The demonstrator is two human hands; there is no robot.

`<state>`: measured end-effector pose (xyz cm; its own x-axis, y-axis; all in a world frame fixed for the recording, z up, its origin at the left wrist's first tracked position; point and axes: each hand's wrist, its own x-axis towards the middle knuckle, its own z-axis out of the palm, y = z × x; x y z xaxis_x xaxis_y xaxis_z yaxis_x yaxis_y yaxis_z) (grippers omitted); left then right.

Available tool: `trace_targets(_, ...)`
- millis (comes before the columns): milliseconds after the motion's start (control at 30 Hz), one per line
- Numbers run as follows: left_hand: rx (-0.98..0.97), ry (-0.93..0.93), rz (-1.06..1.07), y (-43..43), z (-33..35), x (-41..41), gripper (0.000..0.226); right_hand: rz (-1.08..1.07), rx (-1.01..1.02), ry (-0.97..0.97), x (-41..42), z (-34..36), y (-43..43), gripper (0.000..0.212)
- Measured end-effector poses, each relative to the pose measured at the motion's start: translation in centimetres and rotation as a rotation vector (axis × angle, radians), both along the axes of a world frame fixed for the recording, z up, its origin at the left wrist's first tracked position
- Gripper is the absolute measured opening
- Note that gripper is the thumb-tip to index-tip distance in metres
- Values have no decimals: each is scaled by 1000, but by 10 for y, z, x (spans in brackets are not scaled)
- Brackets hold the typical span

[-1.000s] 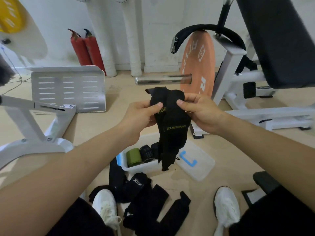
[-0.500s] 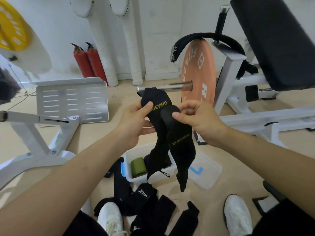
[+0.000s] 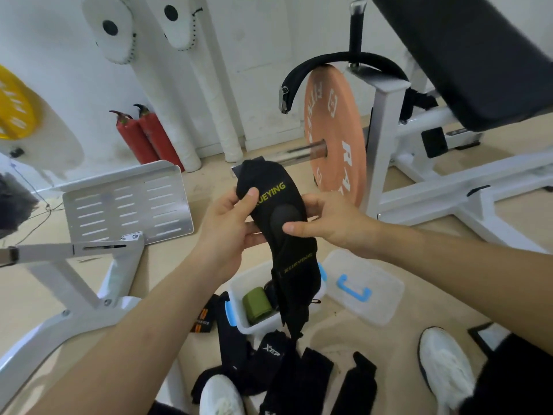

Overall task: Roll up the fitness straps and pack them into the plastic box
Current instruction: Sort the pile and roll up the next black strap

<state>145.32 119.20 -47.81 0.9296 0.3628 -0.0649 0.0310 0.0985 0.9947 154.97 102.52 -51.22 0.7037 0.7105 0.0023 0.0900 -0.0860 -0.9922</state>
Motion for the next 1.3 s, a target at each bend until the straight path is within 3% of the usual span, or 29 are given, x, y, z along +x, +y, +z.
trace_targets(133,61,-27,54,-3,-3,1,18,30,53,60,0,-5,-1,33)
trace_targets(333,147,-90,32,0,-6,-1,19,-29,17,-18,12,-2,-4,33)
trace_targets(533,262,-52,-150,-4,-13,-2,19,-125,278,132,15,28,-8,42)
trace_targets(733,326,-42,-172,-8,-16,-2,9,-193,235,-119,13,29,-15,35)
trace_targets(833,373,-133,-7,-9,-14,-2,30,-195,205,-156,11,25,-15,29)
trace_targets(967,553,-237,-28,-8,-14,-3,57,-183,214,-143,9,23,-14,28)
trace_targets(1067,754,-220,4,-6,-16,0,38,-146,196,-158,5,24,-13,30)
trace_targets(1300,746,-153,-8,-4,-13,1,10,-47,81,-260,3,20,-13,34)
